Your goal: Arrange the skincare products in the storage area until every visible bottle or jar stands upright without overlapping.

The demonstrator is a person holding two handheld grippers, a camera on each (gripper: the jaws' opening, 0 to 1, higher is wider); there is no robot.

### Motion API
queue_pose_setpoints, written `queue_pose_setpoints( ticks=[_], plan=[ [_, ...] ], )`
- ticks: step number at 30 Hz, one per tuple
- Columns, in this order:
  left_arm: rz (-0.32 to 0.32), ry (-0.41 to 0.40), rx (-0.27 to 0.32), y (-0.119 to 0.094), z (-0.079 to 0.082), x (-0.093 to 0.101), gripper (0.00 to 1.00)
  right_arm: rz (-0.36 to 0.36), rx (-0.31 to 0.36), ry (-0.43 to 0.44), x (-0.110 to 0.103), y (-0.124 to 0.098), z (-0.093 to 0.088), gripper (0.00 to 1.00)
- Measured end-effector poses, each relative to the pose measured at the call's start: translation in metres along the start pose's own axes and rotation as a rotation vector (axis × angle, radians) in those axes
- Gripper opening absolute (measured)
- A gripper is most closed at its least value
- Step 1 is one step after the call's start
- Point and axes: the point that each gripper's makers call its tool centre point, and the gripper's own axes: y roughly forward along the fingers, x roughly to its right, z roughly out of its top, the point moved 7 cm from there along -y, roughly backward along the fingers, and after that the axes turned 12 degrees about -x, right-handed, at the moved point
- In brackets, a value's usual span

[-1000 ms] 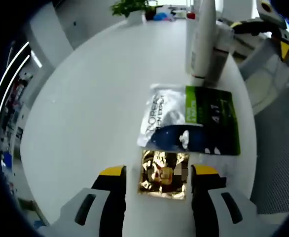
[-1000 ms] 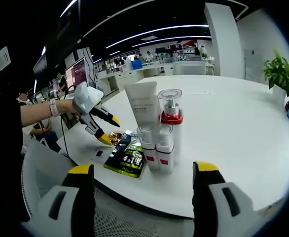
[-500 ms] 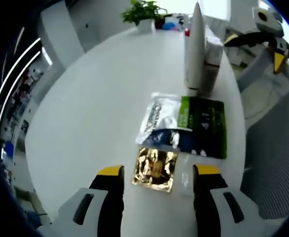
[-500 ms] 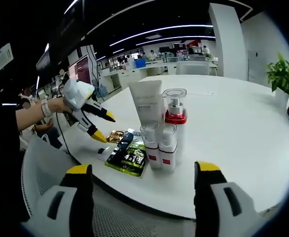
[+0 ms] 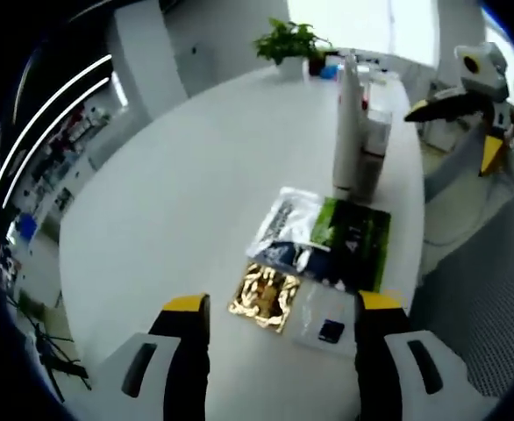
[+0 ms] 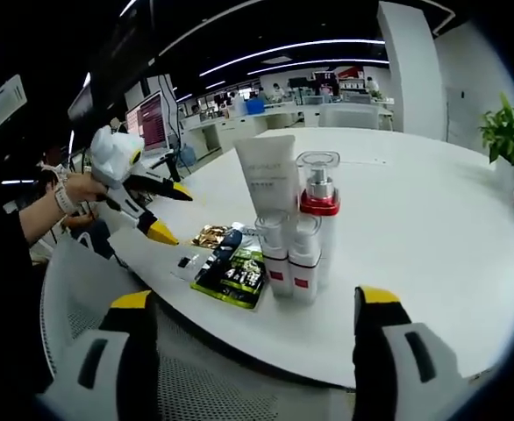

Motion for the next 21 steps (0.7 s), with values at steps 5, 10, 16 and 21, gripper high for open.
queue_pose_setpoints(
  ticks=[5, 10, 16, 21],
  plan=[
    [-0.014, -0.051, 0.052, -0.011, -0.004, 0.009, 0.70, -0.002, -0.016, -0.009, -0.001, 0.001, -0.001, 0.97],
    [-0.015, -0.095, 0.089, -0.020, -0.009, 0.016, 0.72, -0.016, -0.020, -0.063, -0.004, 0.000, 0.000, 0.99],
    [0.008, -0.142, 0.120, -0.029, -0.015, 0.022, 0.75, -0.026, -0.051, -0.101, -0.005, 0.002, -0.001, 0.99],
    [0.030, -0.266, 0.222, -0.035, -0.019, 0.025, 0.77, -0.032, -0.035, -0.088, -0.005, 0.001, 0.001, 0.99]
  ],
)
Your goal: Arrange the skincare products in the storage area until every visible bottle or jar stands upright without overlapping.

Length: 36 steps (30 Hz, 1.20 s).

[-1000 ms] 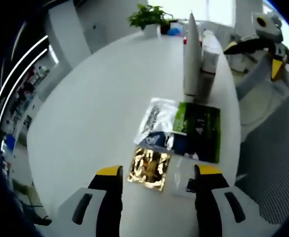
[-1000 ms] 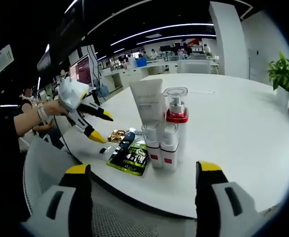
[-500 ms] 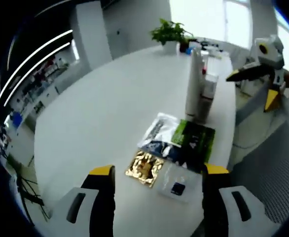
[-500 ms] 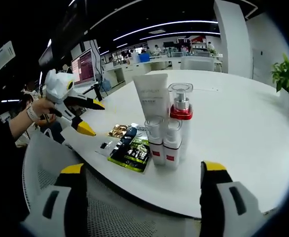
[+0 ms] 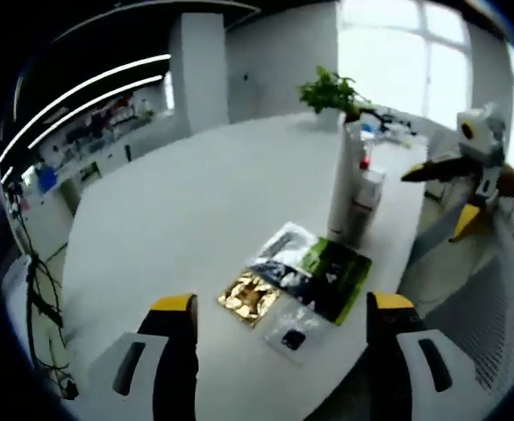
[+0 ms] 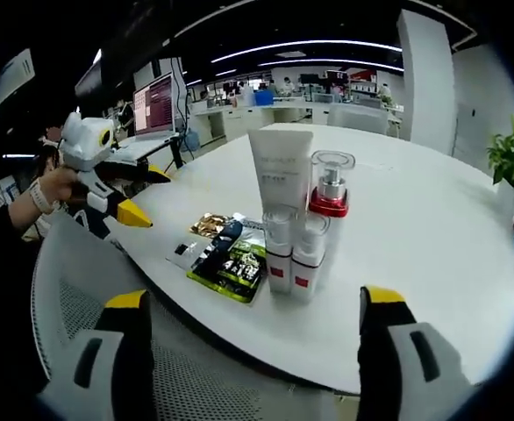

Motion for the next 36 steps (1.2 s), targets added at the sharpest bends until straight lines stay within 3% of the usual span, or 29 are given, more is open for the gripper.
queue_pose_setpoints(
  ticks=[4, 8, 14, 18, 21, 30, 33, 36],
  plan=[
    [0.012, -0.020, 0.010, -0.009, -0.004, 0.002, 0.78, -0.009, -0.022, 0.016, 0.002, 0.000, -0.001, 0.99],
    [0.063, -0.036, 0.039, -0.017, -0.005, 0.001, 0.78, -0.034, 0.002, 0.022, 0.005, -0.003, 0.003, 0.99],
    [0.054, -0.107, 0.087, -0.024, -0.008, 0.006, 0.84, -0.076, -0.012, -0.002, 0.015, -0.003, 0.005, 0.99],
    [0.033, -0.131, 0.129, -0.025, -0.010, 0.013, 0.96, -0.074, 0.019, 0.003, 0.018, -0.005, 0.010, 0.99],
    [0.045, -0.128, 0.140, -0.026, -0.009, 0.014, 0.96, -0.079, 0.028, -0.002, 0.018, -0.004, 0.010, 0.99],
    [0.110, -0.158, 0.195, -0.038, -0.010, 0.009, 0.97, -0.098, 0.051, 0.000, 0.021, -0.006, 0.007, 0.99],
    [0.171, -0.167, 0.226, -0.042, -0.012, 0.005, 0.97, -0.111, 0.070, 0.004, 0.024, -0.006, 0.006, 0.99],
    [0.182, -0.169, 0.216, -0.041, -0.016, 0.005, 0.97, -0.115, 0.074, 0.016, 0.025, -0.004, 0.005, 0.99]
  ],
)
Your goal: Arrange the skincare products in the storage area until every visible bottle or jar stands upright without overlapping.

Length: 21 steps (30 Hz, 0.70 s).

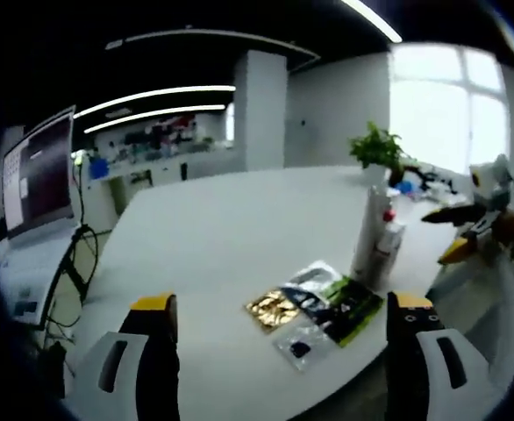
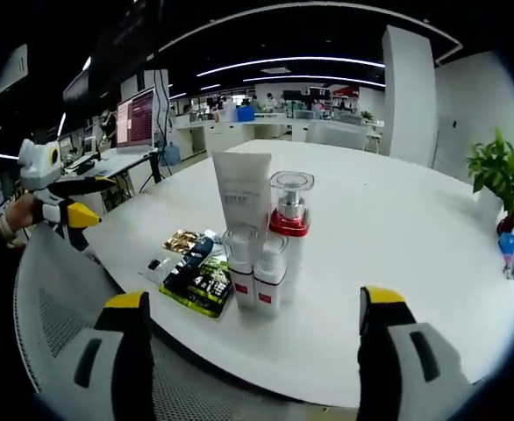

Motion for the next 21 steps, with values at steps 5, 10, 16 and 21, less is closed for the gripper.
queue_pose_setpoints(
  ticks=[5, 10, 16, 21],
  plan=[
    [0.019, -0.037, 0.041, -0.0043, -0.0016, -0.0018, 0.97, -0.026, 0.007, -0.011, 0.0011, 0.0009, 0.0002, 0.99],
    [0.029, -0.061, 0.032, -0.0042, -0.0067, -0.0063, 0.97, -0.028, 0.006, -0.005, 0.0019, 0.0018, -0.0023, 0.99],
    [0.050, -0.051, 0.058, -0.0042, -0.0044, -0.0070, 0.97, -0.040, 0.003, -0.026, 0.0007, 0.0025, -0.0025, 0.99],
    [0.063, -0.044, 0.056, -0.0047, -0.0052, -0.0081, 0.97, -0.033, -0.004, -0.039, -0.0014, 0.0027, -0.0025, 0.99]
  ],
)
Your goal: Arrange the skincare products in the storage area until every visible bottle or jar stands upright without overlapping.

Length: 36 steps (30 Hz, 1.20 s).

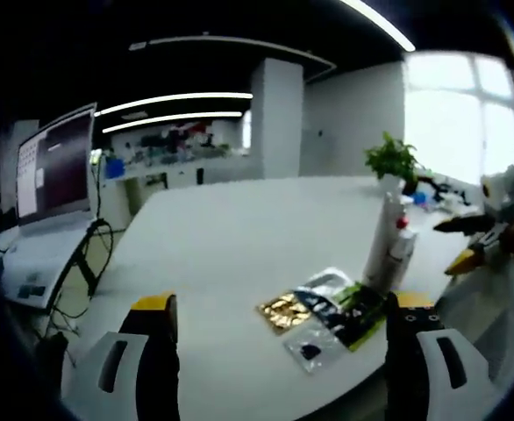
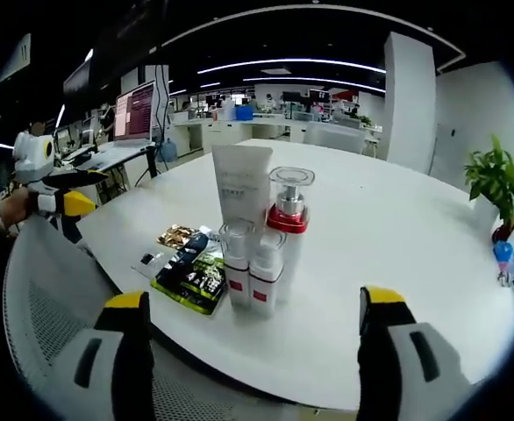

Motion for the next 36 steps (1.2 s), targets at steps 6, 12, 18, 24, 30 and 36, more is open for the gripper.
queue_pose_setpoints(
  ticks=[6, 12, 18, 24, 30, 36],
  plan=[
    [0.013, 0.026, -0.015, 0.0026, -0.0020, 0.0002, 0.97, 0.007, -0.018, -0.009, -0.0029, 0.0009, -0.0011, 0.99],
    [0.033, 0.058, -0.034, 0.0036, -0.0038, 0.0006, 0.97, 0.022, -0.039, -0.027, -0.0062, 0.0027, -0.0023, 0.99],
    [0.025, 0.039, -0.028, 0.0030, -0.0030, -0.0003, 0.97, 0.017, -0.035, -0.018, -0.0052, 0.0024, -0.0021, 0.99],
    [0.022, 0.037, -0.033, 0.0033, -0.0034, -0.0003, 0.97, 0.021, -0.038, -0.027, -0.0061, 0.0028, -0.0025, 0.99],
    [0.022, 0.033, -0.035, 0.0035, -0.0034, -0.0009, 0.97, 0.026, -0.041, -0.032, -0.0068, 0.0031, -0.0026, 0.99],
    [0.019, 0.033, -0.041, 0.0040, -0.0039, -0.0008, 0.97, 0.029, -0.047, -0.039, -0.0071, 0.0037, -0.0030, 0.99]
  ],
)
